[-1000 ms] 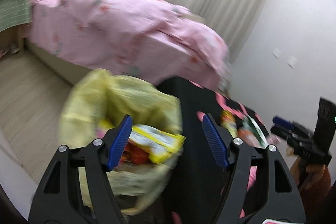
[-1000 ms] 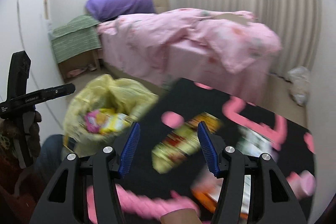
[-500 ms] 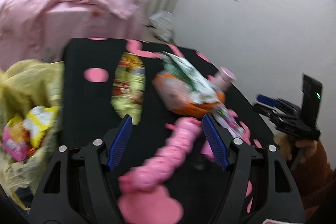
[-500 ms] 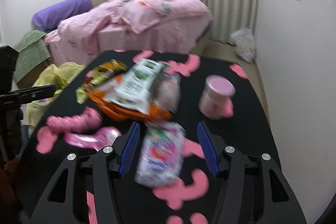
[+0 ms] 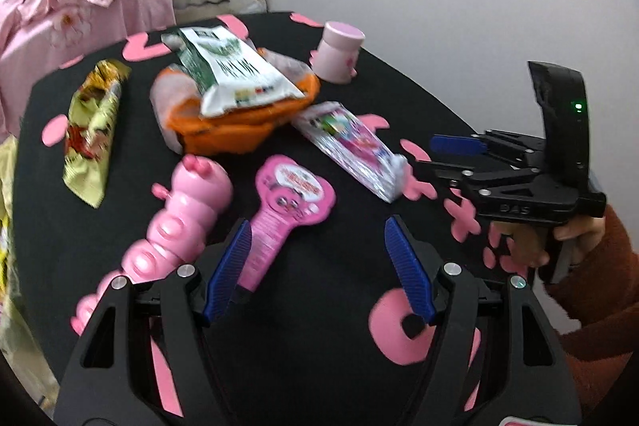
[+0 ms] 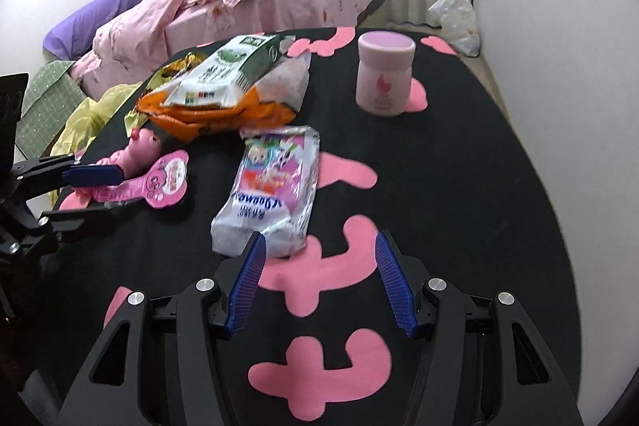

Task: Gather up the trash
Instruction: 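Move both tools back over the table, then lower the right tool onto the pink-and-white wrapper and close it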

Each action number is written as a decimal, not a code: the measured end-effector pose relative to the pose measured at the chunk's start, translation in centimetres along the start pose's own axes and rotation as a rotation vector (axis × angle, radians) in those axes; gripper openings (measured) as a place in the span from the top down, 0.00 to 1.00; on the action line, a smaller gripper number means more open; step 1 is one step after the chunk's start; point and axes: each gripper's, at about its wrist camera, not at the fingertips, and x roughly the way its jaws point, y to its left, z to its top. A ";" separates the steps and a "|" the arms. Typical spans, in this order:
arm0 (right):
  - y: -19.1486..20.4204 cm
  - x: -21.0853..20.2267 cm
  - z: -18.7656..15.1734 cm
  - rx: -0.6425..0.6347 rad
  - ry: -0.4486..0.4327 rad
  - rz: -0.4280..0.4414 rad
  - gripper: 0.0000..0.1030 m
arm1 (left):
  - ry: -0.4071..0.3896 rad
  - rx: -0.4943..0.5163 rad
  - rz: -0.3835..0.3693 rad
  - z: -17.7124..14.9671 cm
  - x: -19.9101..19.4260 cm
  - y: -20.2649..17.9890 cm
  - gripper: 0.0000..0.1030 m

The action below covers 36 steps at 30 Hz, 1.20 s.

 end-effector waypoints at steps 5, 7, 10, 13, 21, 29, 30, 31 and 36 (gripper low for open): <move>0.2 0.5 0.1 0.040 0.016 -0.020 0.47 | 0.021 -0.026 -0.026 -1.0 -0.3 -0.2 0.36; 0.2 0.8 0.5 0.059 0.026 -0.010 0.47 | 0.003 -0.040 -0.026 -1.2 -1.0 0.1 0.36; 0.6 0.7 1.0 0.062 -0.005 0.042 0.47 | -0.044 -0.069 0.001 -1.4 -2.3 1.1 0.36; 1.2 1.3 1.4 0.062 -0.022 0.073 0.47 | -0.073 -0.103 0.028 -1.5 -2.9 2.4 0.36; 1.4 2.2 1.1 0.006 0.003 -0.009 0.47 | -0.122 -0.054 -0.029 -0.3 -4.2 2.1 0.36; -3.1 0.1 -1.2 0.128 0.001 -0.027 0.47 | -0.034 0.047 -0.052 2.0 0.7 0.6 0.36; -3.4 0.0 -1.4 0.136 -0.001 -0.011 0.47 | -0.021 0.054 -0.050 1.9 1.1 0.5 0.36; -3.7 -0.1 -1.5 0.146 -0.009 0.007 0.47 | -0.010 0.060 -0.044 1.6 1.4 0.3 0.36; -5.5 -0.3 -1.6 0.230 -0.014 0.109 0.47 | 0.036 0.004 -0.090 0.3 1.5 0.0 0.36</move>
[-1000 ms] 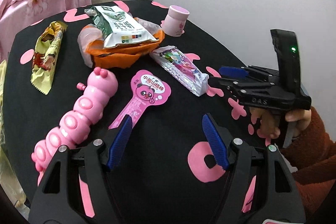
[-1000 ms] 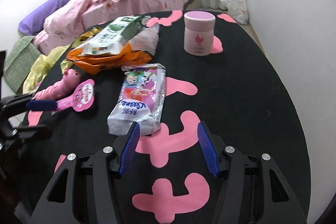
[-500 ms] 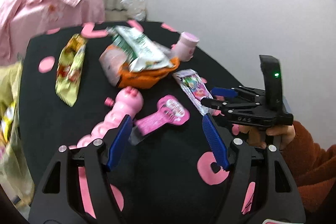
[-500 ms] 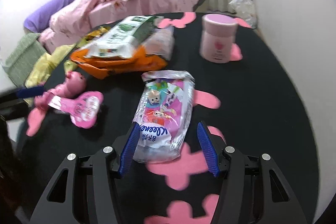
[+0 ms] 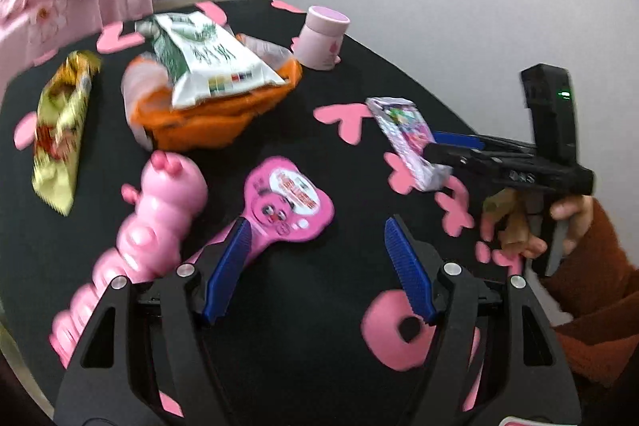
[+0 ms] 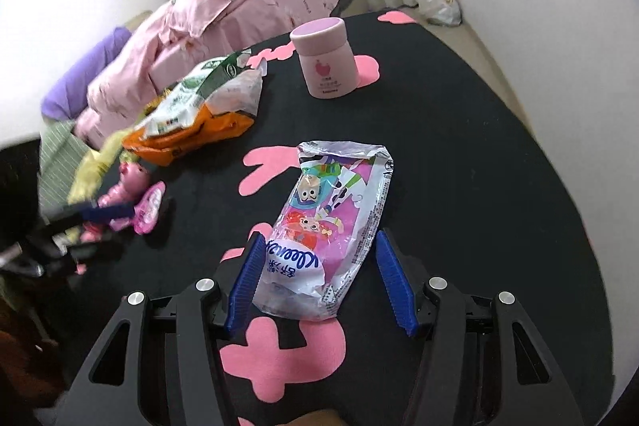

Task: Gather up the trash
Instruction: 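Lower the right tool onto the pink-and-white wrapper and close it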

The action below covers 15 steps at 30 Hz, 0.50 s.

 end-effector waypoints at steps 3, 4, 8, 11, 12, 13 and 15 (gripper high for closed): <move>0.5 -0.7 0.0 -0.022 -0.002 -0.095 0.47 | 0.033 -0.029 -0.086 -0.6 -0.7 -0.7 0.36; 1.3 -1.3 -0.2 -0.069 -0.039 -0.158 0.47 | 0.023 -0.020 -0.071 -0.8 -1.1 -1.0 0.36; 3.1 -2.8 -1.1 -0.158 -0.106 -0.237 0.47 | -0.044 0.010 0.040 -0.4 -2.5 -1.3 0.36; 3.4 -2.5 -1.5 -0.165 -0.083 -0.208 0.47 | -0.084 0.012 0.068 0.5 -3.1 -0.7 0.36; 3.3 -2.0 -1.7 -0.157 -0.072 -0.206 0.47 | -0.092 0.019 0.075 0.8 -3.1 -0.5 0.36; 3.1 -1.5 -1.8 -0.142 -0.057 -0.205 0.48 | -0.094 0.027 0.079 1.0 -3.0 -0.3 0.36; 2.4 -1.2 -2.1 -0.103 -0.059 -0.171 0.53 | -0.090 0.050 0.091 1.5 -2.4 -0.1 0.36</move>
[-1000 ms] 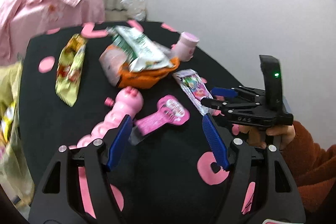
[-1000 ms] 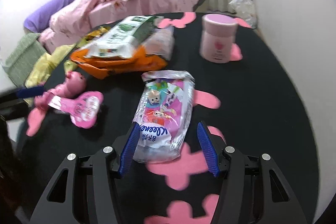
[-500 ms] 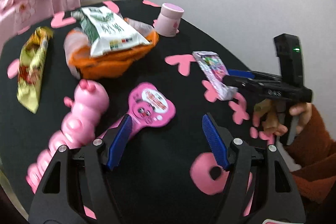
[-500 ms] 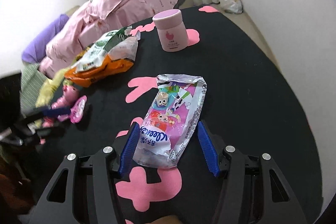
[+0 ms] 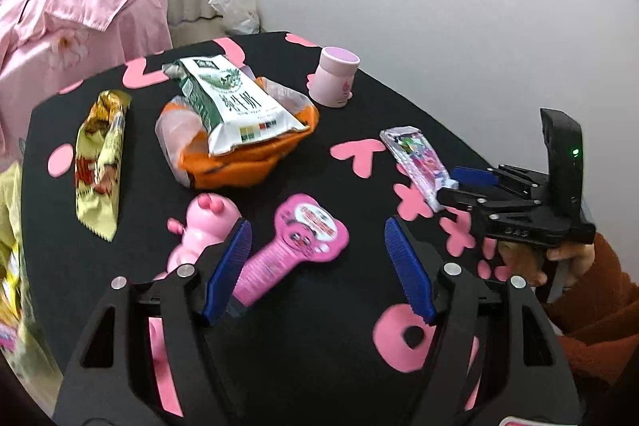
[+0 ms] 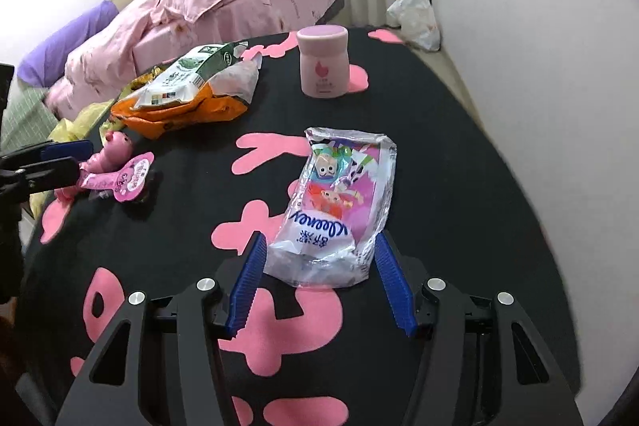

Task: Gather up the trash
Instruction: 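Lower the right tool onto the pink-and-white wrapper and close it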

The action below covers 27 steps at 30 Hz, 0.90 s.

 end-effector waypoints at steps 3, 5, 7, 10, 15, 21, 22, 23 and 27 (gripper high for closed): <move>-1.3 -0.2 0.0 0.074 -0.011 0.038 0.87 | 0.030 0.040 -0.004 0.4 1.3 0.1 0.36; -1.7 -1.0 0.0 0.070 -0.028 0.018 0.89 | 0.053 0.058 0.000 0.3 2.0 0.0 0.36; -2.0 -1.6 -0.2 0.066 -0.038 0.007 0.89 | 0.081 0.056 -0.002 -0.1 2.4 0.0 0.36; -2.7 -2.4 -0.4 0.074 -0.047 0.004 0.89 | 0.104 0.033 -0.030 -0.8 2.5 -0.5 0.36; -2.3 -2.8 -0.3 0.061 -0.054 0.010 0.71 | 0.150 -0.041 -0.155 -2.2 1.8 -1.1 0.36; -0.4 -0.6 -0.2 0.020 0.020 0.001 0.45 | 0.058 -0.034 -0.016 -2.1 -0.5 -1.4 0.36; 0.0 -0.5 0.0 0.012 0.021 -0.023 0.45 | 0.034 -0.034 0.018 -1.9 -0.9 -1.2 0.36; 0.3 -0.3 0.3 0.000 0.023 -0.041 0.45 | 0.021 -0.035 0.037 -1.8 -1.1 -0.9 0.36; 1.1 0.7 1.9 -0.029 0.048 -0.071 0.45 | 0.048 -0.048 0.055 -1.5 0.1 0.4 0.36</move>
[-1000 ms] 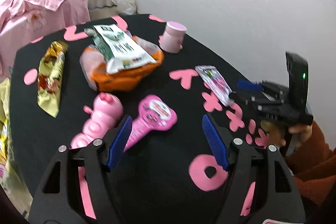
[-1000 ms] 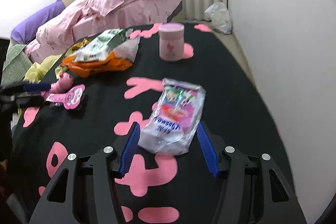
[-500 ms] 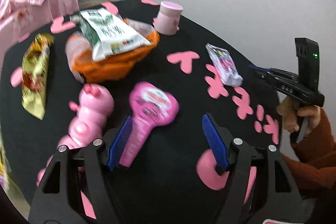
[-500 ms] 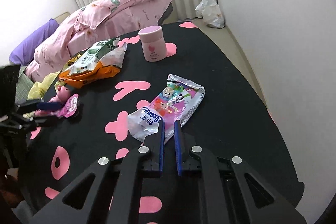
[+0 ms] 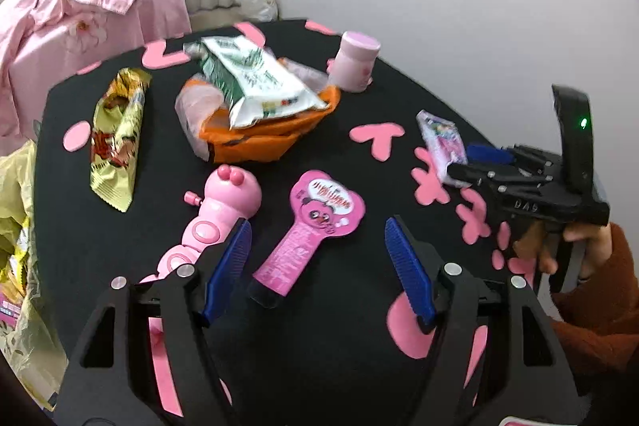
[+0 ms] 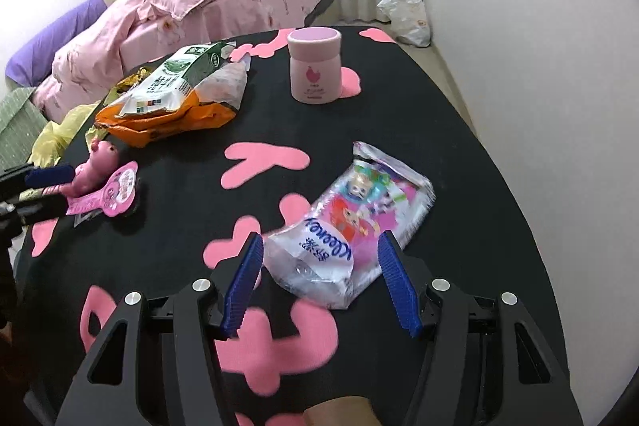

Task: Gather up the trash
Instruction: 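Lower the right tool onto the pink-and-white wrapper and close it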

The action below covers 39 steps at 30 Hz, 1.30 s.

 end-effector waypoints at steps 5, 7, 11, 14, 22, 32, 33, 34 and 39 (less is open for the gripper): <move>0.5 0.7 -0.8 -0.096 0.059 -0.041 0.45 | 0.065 -0.031 -0.037 -0.6 1.6 0.4 0.36; -0.5 0.1 -1.5 -0.067 0.061 -0.017 0.45 | 0.080 -0.037 -0.077 -0.9 1.8 -0.1 0.36; -2.2 -0.5 -2.4 -0.048 0.065 0.002 0.45 | 0.103 0.006 -0.136 -1.3 1.6 -2.0 0.36; -2.7 -0.6 -2.4 -0.027 0.067 0.011 0.45 | 0.073 0.029 -0.101 -1.2 1.2 -2.7 0.36; -3.0 1.3 0.2 0.201 0.020 0.064 0.45 | 0.002 -0.085 0.036 0.4 0.8 -0.2 0.36; -1.0 1.1 0.1 -0.019 0.005 0.032 0.90 | 0.057 -0.137 0.042 0.8 1.7 0.5 0.28; -1.4 0.6 -0.5 -0.017 0.000 0.033 0.94 | 0.051 -0.124 0.050 1.0 1.7 0.3 0.28; -1.8 0.3 -0.8 -0.008 -0.004 0.037 0.95 | 0.047 -0.113 0.059 1.1 1.8 0.1 0.28; -3.9 -2.0 -2.1 0.035 -0.037 0.029 0.95 | 0.051 -0.112 0.086 2.1 2.8 -0.3 0.28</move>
